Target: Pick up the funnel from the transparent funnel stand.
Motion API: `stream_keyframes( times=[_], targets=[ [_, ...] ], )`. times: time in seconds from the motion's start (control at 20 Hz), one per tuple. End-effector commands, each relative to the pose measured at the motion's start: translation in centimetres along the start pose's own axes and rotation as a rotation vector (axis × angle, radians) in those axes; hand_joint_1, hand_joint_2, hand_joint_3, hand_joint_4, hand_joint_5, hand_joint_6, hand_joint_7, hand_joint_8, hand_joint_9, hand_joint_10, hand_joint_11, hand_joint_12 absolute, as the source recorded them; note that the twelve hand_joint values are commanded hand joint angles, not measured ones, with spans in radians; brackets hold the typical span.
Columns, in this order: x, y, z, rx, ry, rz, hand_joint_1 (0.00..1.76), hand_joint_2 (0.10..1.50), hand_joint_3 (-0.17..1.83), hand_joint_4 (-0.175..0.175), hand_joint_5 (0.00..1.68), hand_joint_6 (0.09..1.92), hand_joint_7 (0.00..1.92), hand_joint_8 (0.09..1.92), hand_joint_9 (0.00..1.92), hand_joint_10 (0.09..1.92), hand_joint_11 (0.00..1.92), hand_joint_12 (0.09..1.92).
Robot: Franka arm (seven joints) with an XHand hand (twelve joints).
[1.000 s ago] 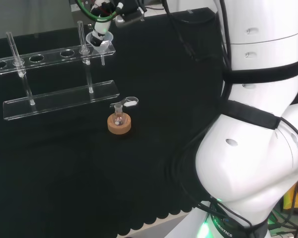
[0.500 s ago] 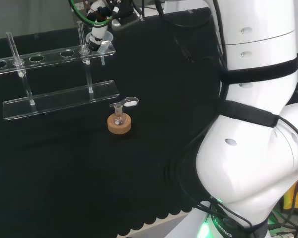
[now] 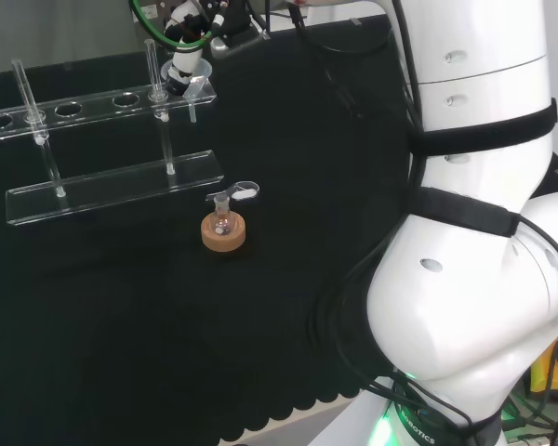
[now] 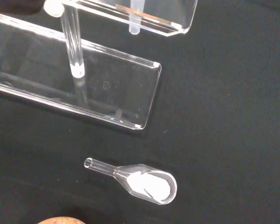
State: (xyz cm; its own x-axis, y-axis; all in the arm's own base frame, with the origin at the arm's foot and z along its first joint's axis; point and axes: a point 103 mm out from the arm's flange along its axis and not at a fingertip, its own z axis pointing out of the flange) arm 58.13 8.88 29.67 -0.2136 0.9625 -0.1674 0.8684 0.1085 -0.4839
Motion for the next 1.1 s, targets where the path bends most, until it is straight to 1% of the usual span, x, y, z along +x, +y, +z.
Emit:
stream_keyframes(
  times=[0.05, 0.25, 0.35, 0.5, 0.7, 0.95, 1.1],
  targets=[
    [0.1, 0.6, 0.2, 0.015, -0.007, 0.007, 0.57, 0.75, 0.20, 0.015, 0.06, 0.09, 0.00, 0.28, 0.07, 0.90, 0.36, 1.52],
    [0.3, 1.4, 0.8, 0.014, -0.009, 0.005, 0.57, 0.74, 0.21, 0.013, 0.06, 0.09, 0.00, 0.30, 0.10, 0.91, 0.37, 1.52],
    [-0.1, 1.3, 0.9, 0.010, -0.004, 0.003, 0.57, 0.74, 0.22, 0.012, 0.06, 0.09, 0.00, 0.31, 0.11, 0.90, 0.37, 1.51],
    [0.3, 1.6, 0.9, 0.014, -0.014, 0.001, 0.57, 0.74, 0.23, 0.011, 0.06, 0.09, 0.00, 0.35, 0.13, 0.89, 0.39, 1.50],
    [0.3, 2.0, 1.0, -0.018, -0.031, 0.003, 0.57, 0.74, 0.24, 0.009, 0.07, 0.09, 0.00, 0.38, 0.15, 0.88, 0.40, 1.50],
    [0.2, 2.2, 1.0, -0.018, -0.043, -0.002, 0.60, 0.75, 0.25, 0.008, 0.08, 0.09, 0.00, 0.39, 0.16, 0.88, 0.41, 1.49],
    [0.3, 2.4, 1.1, -0.013, -0.041, -0.006, 0.63, 0.74, 0.30, 0.007, 0.08, 0.09, 0.00, 0.41, 0.17, 0.86, 0.41, 1.48]
  ],
)
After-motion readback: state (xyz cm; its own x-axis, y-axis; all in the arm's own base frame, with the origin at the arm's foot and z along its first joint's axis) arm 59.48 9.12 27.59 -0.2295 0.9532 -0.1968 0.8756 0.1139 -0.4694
